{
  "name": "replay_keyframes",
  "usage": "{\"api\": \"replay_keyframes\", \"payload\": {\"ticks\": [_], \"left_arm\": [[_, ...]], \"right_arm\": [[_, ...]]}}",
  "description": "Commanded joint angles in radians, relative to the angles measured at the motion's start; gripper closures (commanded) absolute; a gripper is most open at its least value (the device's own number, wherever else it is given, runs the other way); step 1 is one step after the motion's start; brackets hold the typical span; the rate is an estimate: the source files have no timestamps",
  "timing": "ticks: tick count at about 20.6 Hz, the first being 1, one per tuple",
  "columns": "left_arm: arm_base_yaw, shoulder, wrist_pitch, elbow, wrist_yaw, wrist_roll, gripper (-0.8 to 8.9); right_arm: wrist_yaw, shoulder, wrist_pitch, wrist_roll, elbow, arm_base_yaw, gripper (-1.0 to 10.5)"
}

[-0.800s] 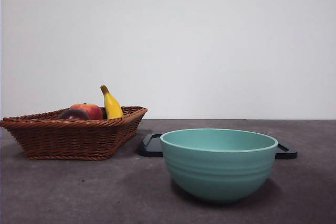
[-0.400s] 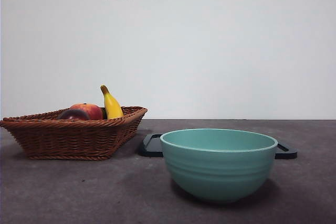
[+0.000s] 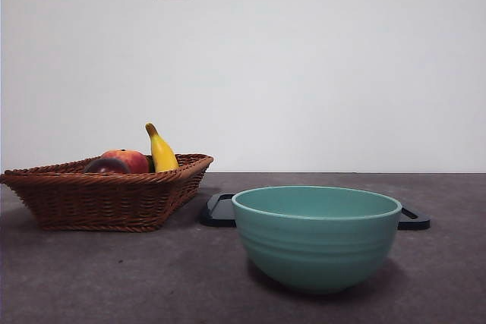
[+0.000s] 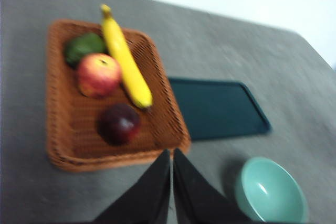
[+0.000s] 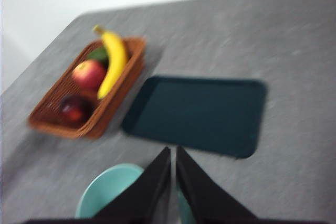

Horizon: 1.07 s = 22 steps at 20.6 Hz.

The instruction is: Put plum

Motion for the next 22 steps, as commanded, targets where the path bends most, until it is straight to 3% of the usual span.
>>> {"api": "replay_keyframes", "payload": {"ticks": [1, 9, 16, 18, 21, 22], "left_arm": [[-0.007, 0.056, -0.068, 0.067, 0.041, 0.097, 8.05], [-0.060, 0.208, -0.386, 0.221, 0.077, 0.310, 8.05], [-0.078, 0.217, -0.402, 0.232, 0.077, 0.317, 8.02], [-0.078, 0.217, -0.402, 0.232, 0.077, 0.314, 7.19], [-0.078, 0.218, -0.402, 0.232, 0.077, 0.306, 4.43], [-0.078, 0.218, -0.402, 0.232, 0.077, 0.306, 3.83]], "right_arm": [[-0.045, 0.077, -0.073, -0.088, 0.084, 0.005, 9.4], [-0.063, 0.231, -0.306, -0.235, 0.231, 0.104, 9.4], [-0.058, 0.238, -0.349, -0.256, 0.232, 0.204, 9.4], [-0.058, 0.238, -0.348, -0.252, 0.232, 0.204, 8.9], [-0.058, 0.238, -0.348, -0.239, 0.232, 0.204, 5.3], [-0.058, 0.238, -0.348, -0.235, 0.232, 0.204, 4.7]]}}
